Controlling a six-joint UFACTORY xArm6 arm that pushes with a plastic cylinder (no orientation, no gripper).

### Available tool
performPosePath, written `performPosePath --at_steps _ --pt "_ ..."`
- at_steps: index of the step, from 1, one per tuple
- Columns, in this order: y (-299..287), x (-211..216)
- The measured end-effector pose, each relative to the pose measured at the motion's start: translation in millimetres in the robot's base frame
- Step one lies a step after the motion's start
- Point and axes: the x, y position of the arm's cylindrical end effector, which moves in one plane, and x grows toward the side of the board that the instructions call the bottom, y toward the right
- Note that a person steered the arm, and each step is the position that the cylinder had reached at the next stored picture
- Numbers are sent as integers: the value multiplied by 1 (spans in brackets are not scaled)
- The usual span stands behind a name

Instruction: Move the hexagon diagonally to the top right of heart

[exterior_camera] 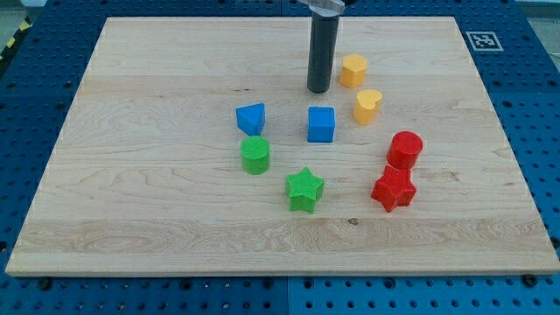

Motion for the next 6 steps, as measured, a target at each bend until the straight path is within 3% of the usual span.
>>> performPosePath --at_steps 2,4,6 --pt "27 -24" --pt "84 -22" --pt "39 -22"
